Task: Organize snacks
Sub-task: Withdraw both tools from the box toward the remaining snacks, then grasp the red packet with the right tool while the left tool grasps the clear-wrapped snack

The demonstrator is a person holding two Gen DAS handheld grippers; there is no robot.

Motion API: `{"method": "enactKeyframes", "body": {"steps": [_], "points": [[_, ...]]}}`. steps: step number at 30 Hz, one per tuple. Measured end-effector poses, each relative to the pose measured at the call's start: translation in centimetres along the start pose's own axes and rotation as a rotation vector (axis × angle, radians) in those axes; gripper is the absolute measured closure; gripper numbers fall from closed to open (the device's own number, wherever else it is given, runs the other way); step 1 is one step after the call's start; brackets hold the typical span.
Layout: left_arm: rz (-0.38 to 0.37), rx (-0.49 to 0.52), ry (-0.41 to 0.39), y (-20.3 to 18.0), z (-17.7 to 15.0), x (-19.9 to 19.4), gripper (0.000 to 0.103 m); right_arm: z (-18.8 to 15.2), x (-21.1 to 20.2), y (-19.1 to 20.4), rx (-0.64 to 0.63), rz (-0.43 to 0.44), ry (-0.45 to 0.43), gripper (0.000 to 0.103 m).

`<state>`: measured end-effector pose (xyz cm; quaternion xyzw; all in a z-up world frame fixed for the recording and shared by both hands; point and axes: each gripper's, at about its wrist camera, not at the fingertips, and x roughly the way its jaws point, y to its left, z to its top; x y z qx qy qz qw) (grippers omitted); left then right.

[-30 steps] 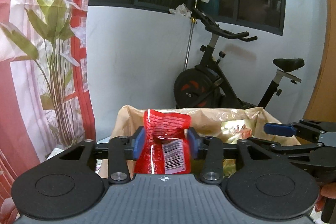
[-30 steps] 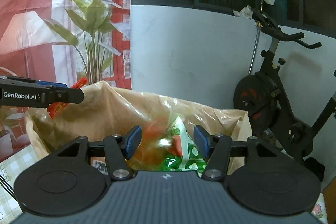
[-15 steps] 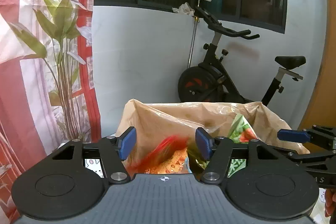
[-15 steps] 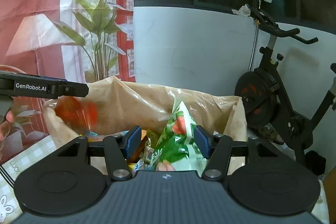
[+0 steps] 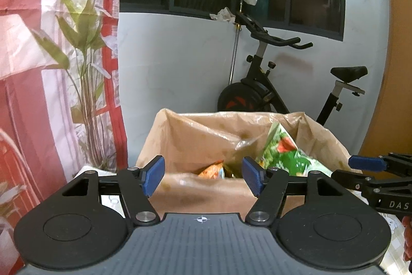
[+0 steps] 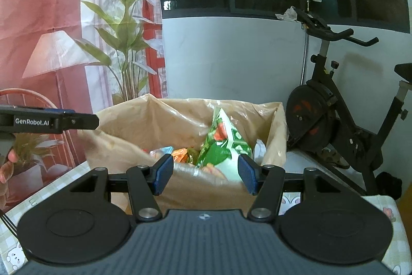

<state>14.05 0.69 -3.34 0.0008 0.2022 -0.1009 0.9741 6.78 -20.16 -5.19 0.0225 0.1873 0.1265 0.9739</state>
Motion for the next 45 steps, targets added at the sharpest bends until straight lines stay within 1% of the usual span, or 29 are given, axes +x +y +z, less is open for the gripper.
{"method": "enactKeyframes", "body": {"steps": [10, 19, 24, 27, 30, 31, 33, 36, 42, 45], "points": [[0.019, -0.031, 0.026, 0.1, -3.9, -2.3, 0.034, -3.3, -2.1, 0.6, 0.028, -0.014, 0.004, 0.044], [0.024, -0.055, 0.107, 0.1, -8.0, -2.2, 0.035, -7.0, -2.7, 0.4, 0.046, -0.022, 0.055, 0.044], [-0.007, -0.064, 0.171, -0.4, -10.5, -1.4, 0.035, -9.1, -2.0, 0.3, 0.049, -0.031, 0.106, 0.044], [-0.015, -0.042, 0.208, -1.1, -11.9, -0.9, 0.036, -10.3, -1.7, 0.3, 0.063, -0.028, 0.132, 0.044], [-0.04, -0.005, 0.246, -1.9, -13.6, -0.4, 0.037, -11.4, -1.3, 0.2, 0.079, -0.026, 0.159, 0.044], [-0.049, 0.011, 0.259, -2.2, -14.1, -0.2, 0.038, -11.8, -1.1, 0.1, 0.086, -0.025, 0.168, 0.044], [-0.065, 0.048, 0.294, -2.6, -15.2, 0.5, 0.045, -12.5, -1.0, 0.0, 0.097, -0.024, 0.186, 0.044], [-0.091, 0.089, 0.343, -3.0, -16.7, 1.2, 0.047, -13.2, -0.7, -0.2, 0.108, -0.024, 0.202, 0.044], [-0.157, 0.149, 0.38, -3.9, -18.3, 1.5, 0.047, -14.2, -0.1, -0.4, 0.124, -0.023, 0.234, 0.044], [-0.172, 0.192, 0.389, -4.7, -19.1, 1.5, 0.047, -14.5, 0.1, -0.3, 0.126, -0.019, 0.244, 0.044]]}}
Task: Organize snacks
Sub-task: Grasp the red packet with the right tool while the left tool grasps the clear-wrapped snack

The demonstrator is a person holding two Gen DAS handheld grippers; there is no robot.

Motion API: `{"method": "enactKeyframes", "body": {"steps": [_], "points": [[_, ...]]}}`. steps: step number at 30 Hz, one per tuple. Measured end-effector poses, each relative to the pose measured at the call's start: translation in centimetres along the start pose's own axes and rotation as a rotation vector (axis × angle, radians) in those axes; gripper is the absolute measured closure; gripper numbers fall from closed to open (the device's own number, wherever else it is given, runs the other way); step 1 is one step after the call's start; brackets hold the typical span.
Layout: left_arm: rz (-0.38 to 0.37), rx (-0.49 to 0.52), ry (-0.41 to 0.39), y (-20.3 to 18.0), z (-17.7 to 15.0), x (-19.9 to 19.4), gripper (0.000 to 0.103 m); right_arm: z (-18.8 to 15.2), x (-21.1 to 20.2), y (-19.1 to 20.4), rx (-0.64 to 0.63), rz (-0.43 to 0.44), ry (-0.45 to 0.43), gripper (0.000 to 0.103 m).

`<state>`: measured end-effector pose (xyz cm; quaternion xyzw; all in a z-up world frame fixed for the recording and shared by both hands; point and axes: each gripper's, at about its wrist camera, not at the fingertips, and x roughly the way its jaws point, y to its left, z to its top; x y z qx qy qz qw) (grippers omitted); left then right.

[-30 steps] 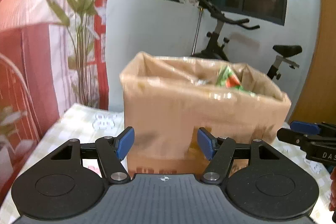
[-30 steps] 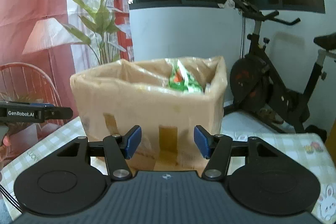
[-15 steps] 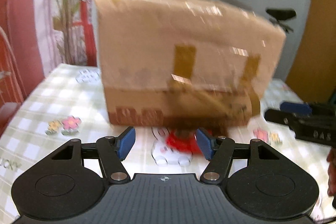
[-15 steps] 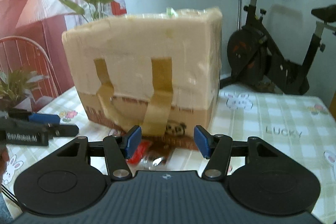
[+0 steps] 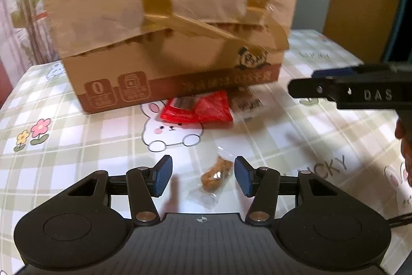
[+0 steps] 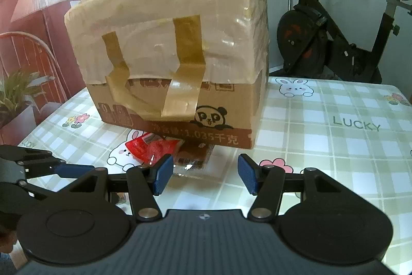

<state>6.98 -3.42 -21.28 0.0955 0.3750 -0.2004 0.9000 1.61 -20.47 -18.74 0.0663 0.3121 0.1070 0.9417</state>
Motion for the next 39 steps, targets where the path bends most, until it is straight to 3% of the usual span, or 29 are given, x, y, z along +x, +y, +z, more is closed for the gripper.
{"method": "enactKeyframes", "body": {"steps": [4, 7, 8, 14, 27, 35, 39], "points": [[0.005, 0.02, 0.022, -0.7, -0.3, 1.2, 0.056, 0.0, 0.3, 0.0, 0.001, 0.004, 0.007, 0.044], [-0.004, 0.01, 0.017, -0.5, -0.3, 1.3, 0.082, -0.1, 0.6, 0.0, 0.004, 0.008, 0.016, 0.044], [0.005, 0.011, 0.014, -0.4, -0.3, 1.5, 0.085, -0.1, 0.7, 0.0, 0.005, 0.011, 0.021, 0.044], [0.042, -0.1, 0.002, 1.9, -0.4, 1.3, 0.085, 0.3, 2.5, 1.3, -0.05, 0.049, 0.05, 0.044], [0.08, -0.358, -0.046, 7.2, -1.0, -0.6, 0.085, 2.2, 8.8, 6.9, -0.429, 0.158, 0.112, 0.045], [0.076, -0.413, -0.064, 8.3, -1.3, -1.1, 0.085, 2.8, 11.6, 7.4, -0.46, 0.184, 0.18, 0.043], [0.075, -0.417, -0.062, 8.4, -1.4, -1.1, 0.085, 3.0, 12.2, 6.9, -0.39, 0.195, 0.213, 0.041]]}}
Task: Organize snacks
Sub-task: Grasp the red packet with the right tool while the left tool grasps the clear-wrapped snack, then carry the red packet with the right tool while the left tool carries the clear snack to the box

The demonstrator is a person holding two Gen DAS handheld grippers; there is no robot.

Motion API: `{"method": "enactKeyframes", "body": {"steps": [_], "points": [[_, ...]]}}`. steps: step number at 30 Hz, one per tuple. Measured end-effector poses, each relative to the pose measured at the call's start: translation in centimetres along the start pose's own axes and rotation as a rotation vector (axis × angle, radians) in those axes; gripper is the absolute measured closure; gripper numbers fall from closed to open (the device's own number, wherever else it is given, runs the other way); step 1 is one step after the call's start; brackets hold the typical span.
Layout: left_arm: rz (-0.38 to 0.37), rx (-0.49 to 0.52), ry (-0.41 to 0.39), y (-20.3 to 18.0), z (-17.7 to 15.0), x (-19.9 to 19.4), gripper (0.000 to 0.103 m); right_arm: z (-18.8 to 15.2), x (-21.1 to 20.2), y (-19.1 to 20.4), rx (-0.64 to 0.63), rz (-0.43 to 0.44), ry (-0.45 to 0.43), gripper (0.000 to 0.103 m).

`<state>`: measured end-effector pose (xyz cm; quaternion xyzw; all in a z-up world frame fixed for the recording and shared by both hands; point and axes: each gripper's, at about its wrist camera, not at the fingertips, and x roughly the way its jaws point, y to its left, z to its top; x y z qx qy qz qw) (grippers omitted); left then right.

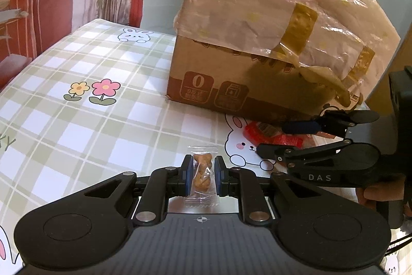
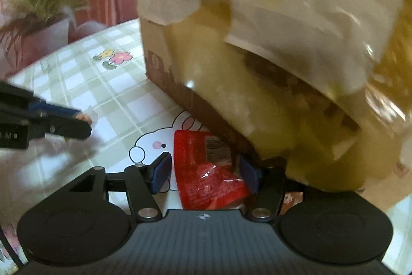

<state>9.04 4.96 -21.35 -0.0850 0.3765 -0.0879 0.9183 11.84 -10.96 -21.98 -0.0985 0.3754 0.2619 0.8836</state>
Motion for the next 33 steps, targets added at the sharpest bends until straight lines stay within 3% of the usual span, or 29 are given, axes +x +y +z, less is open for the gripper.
{"method": "enactKeyframes", "body": {"steps": [2, 5, 7, 16, 23, 33], "points": [[-0.002, -0.003, 0.0, 0.0, -0.1, -0.2, 0.085, -0.3, -0.4, -0.4, 0.051, 0.002, -0.001, 0.041], [-0.006, -0.006, 0.003, 0.1, -0.3, -0.1, 0.085, -0.9, -1.1, 0.3, 0.044, -0.016, -0.002, 0.042], [-0.008, -0.005, 0.007, -0.1, -0.5, -0.1, 0.085, -1.3, -1.5, 0.9, 0.052, -0.024, -0.013, 0.048], [-0.017, 0.006, 0.02, -0.7, -1.6, -1.1, 0.085, -3.6, -3.7, 4.1, 0.08, -0.03, -0.058, 0.052], [-0.024, 0.028, 0.013, -1.4, -1.7, -2.6, 0.085, -4.7, -7.2, 4.8, 0.133, -0.026, -0.132, 0.052], [-0.063, 0.092, -0.071, -3.6, 0.9, -5.7, 0.085, -3.9, -14.1, 4.3, 0.153, -0.048, -0.292, 0.052]]}}
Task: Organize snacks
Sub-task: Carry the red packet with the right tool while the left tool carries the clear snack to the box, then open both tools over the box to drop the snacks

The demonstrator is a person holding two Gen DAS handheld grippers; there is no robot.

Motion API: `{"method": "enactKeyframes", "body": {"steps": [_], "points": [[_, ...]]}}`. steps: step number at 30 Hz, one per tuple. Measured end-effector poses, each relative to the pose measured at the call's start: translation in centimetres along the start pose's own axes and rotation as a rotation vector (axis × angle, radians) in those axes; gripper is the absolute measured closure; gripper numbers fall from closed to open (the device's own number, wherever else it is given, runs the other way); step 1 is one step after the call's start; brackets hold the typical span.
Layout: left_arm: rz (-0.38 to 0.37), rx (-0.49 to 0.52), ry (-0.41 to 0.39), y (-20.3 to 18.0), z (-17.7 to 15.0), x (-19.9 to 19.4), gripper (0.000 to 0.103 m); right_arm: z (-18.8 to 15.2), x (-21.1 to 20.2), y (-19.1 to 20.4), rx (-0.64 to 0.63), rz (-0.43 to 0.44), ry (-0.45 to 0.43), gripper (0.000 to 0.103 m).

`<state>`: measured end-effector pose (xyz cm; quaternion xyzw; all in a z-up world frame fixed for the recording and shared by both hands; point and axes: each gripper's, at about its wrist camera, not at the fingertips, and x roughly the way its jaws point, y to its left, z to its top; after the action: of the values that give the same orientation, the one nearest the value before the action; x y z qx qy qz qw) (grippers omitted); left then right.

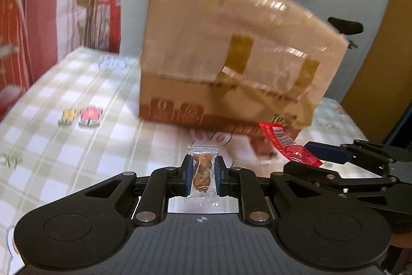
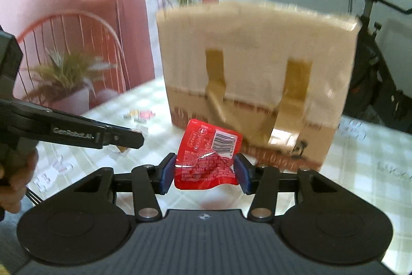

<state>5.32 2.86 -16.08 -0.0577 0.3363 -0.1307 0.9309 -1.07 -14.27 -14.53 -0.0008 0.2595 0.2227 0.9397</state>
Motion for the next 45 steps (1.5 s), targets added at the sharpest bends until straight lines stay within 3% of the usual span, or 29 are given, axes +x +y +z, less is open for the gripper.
{"method": "enactKeyframes", "body": {"steps": [9, 15, 19, 25, 32, 34, 35, 36, 45], "points": [[-0.021, 0.085, -0.142, -1.6, 5.7, -2.5, 0.085, 5.7, -3.8, -1.3, 0.005, -0.005, -0.181, 0.052], [-0.02, 0.111, -0.249, -2.1, 11.3, -2.8, 0.085, 10.9, -3.0, -2.8, -0.056, -0.025, -0.258, 0.052], [-0.004, 0.136, -0.288, -2.8, 15.2, -1.4, 0.085, 13.7, -0.4, -4.3, -0.089, -0.046, -0.246, 0.052], [0.034, 0.12, -0.263, -2.8, 19.5, 2.9, 0.085, 16.5, 5.5, -6.8, -0.093, -0.079, -0.14, 0.052], [0.05, 0.093, -0.198, -1.4, 20.3, 6.3, 0.083, 16.6, 9.0, -8.3, -0.077, -0.121, -0.029, 0.047], [0.067, 0.104, -0.192, -1.3, 20.0, 6.3, 0.068, 16.6, 8.8, -8.5, -0.068, -0.124, -0.027, 0.044], [0.075, 0.104, -0.194, -1.2, 19.8, 6.3, 0.054, 16.6, 8.6, -8.4, -0.07, -0.125, -0.03, 0.04], [0.084, 0.103, -0.201, -1.1, 19.7, 6.1, 0.047, 16.5, 8.3, -8.3, -0.077, -0.13, -0.033, 0.038], [0.097, 0.111, -0.211, -1.2, 18.8, 3.1, 0.045, 15.0, 3.9, -7.2, -0.068, -0.127, -0.08, 0.038]]}}
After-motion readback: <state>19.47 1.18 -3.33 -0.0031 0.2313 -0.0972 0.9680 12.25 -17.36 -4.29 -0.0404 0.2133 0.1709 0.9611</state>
